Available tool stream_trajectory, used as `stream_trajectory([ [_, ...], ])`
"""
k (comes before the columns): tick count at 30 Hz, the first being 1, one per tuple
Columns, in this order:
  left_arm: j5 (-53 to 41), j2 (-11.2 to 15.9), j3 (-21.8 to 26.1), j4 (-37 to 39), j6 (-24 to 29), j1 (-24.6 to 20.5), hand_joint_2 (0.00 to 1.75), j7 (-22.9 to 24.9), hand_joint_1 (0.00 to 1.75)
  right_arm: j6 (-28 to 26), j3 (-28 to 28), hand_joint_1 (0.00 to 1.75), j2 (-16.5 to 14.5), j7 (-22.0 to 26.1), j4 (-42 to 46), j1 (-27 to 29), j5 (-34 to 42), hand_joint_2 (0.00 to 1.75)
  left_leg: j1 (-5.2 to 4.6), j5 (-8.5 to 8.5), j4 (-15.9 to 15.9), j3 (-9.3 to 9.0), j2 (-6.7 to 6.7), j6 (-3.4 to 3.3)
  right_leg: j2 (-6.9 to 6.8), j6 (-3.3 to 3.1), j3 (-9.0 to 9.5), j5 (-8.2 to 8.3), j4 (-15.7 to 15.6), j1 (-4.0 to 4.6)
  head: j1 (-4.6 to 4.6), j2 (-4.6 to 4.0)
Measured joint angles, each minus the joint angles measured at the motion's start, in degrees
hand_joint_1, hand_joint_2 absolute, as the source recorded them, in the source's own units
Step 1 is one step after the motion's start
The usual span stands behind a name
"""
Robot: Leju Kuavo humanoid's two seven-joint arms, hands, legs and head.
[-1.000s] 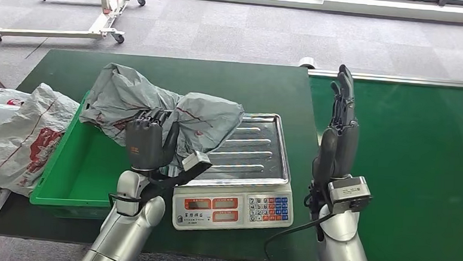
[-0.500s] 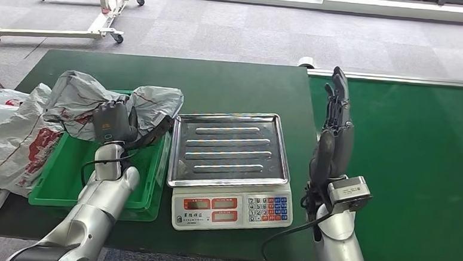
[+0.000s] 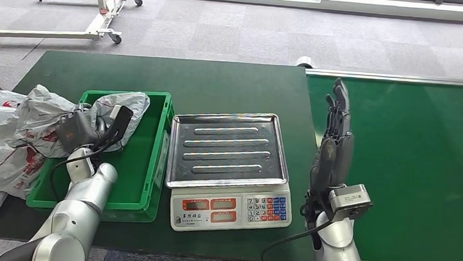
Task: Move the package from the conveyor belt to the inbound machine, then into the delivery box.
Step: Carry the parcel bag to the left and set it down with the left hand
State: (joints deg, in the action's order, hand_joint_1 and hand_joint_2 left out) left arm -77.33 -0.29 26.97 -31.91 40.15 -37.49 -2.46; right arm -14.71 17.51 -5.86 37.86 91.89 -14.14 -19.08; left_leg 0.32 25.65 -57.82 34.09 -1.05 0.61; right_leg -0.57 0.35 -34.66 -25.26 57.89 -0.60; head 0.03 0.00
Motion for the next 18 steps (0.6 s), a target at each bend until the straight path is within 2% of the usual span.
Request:
stream_trajectory([
  [9, 3.12, -2.65, 8.02, -4.31, 0.0, -0.31, 0.0, -9.07, 0.0, 0.8, 0.0, 0.0, 0.0, -0.63, 0.0, 0.0, -0.16, 0.0, 0.0, 0.0, 0.0, 0.01, 0.02, 0.0, -0.01, 0.0, 0.0, 0.0, 0.0, 0.02, 0.0, 0.0],
  [15, 3.47, -4.3, 11.72, -6.93, 0.01, -0.4, 0.0, -12.66, 0.0, 0.59, 0.0, 0.0, 0.0, -0.86, -0.06, -0.03, -0.16, 0.0, 0.0, 0.0, 0.0, 0.02, 0.03, 0.0, -0.02, 0.0, 0.01, 0.0, 0.0, -0.03, 0.0, 0.0],
  [18, 4.94, -5.14, 14.15, -8.54, 0.0, -0.5, 0.0, -17.1, 0.0, 0.45, 0.0, 0.0, 0.0, -0.85, -0.31, -0.04, -0.16, 0.0, 0.0, 0.0, 0.0, 0.02, 0.03, 0.0, -0.02, 0.0, 0.01, 0.0, 0.0, -0.03, 0.0, 0.0],
])
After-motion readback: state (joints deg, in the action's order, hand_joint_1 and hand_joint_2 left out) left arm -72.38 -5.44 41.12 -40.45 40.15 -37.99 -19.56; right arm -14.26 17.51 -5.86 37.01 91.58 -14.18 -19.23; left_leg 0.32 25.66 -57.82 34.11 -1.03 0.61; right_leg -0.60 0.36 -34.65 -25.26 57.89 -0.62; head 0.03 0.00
